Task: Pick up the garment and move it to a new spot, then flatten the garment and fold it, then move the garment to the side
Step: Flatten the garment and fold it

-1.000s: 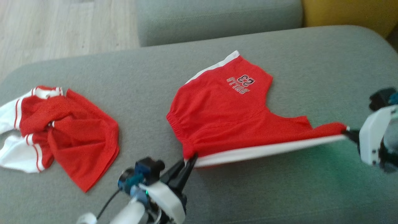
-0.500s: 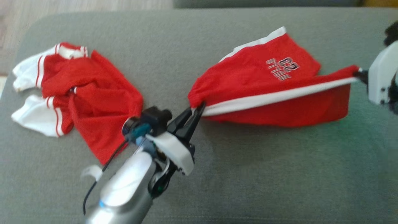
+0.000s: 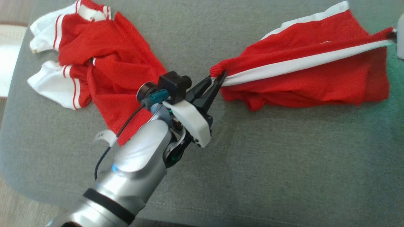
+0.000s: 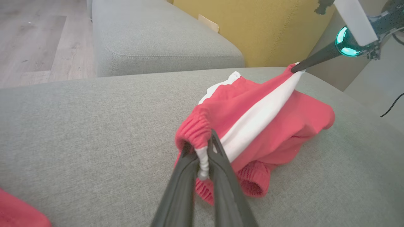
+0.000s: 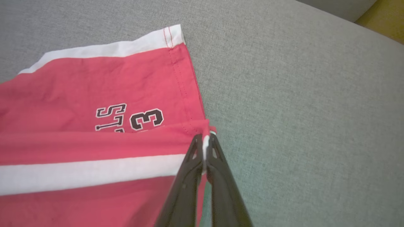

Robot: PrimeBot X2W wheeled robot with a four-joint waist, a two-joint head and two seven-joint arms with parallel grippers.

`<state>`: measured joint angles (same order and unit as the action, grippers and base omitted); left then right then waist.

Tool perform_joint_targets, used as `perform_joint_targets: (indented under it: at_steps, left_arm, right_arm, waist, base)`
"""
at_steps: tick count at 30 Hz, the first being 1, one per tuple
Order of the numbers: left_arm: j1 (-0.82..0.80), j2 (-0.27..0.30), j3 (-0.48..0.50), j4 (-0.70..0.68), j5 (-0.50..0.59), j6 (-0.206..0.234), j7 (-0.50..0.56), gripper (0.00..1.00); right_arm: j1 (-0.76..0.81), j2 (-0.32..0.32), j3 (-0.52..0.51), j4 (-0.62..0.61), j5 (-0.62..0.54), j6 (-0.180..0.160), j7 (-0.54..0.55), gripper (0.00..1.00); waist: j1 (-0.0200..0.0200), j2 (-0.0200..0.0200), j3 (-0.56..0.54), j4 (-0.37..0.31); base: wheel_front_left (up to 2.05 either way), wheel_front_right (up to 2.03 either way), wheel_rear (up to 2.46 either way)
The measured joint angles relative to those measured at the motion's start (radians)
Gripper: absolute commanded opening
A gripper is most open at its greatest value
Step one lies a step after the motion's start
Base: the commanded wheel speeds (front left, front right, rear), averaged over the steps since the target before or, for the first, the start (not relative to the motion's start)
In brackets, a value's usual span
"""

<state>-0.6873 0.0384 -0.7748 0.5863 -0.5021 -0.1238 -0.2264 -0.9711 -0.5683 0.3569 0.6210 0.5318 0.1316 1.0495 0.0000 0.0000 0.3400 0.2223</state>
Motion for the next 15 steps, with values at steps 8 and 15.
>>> perform_joint_targets:
  at_steps: [8,15]
  left_arm:
    - [-0.084,-0.002,-0.095,0.004,-0.106,0.010,-0.015,0.00]
    - [-0.138,-0.004,-0.164,0.002,-0.182,0.038,-0.023,0.00]
  right_arm:
    - [-0.077,0.019,-0.004,0.042,-0.048,0.000,-0.002,0.00]
    - [-0.123,0.024,0.035,0.072,-0.049,0.000,-0.059,0.00]
  waist:
    - [0.0001,0.0000,0.065,0.045]
    - [0.0000,0.0000,0.095,0.072]
  base:
    - [0.00,0.00,0.00]
    - [0.00,0.00,0.00]
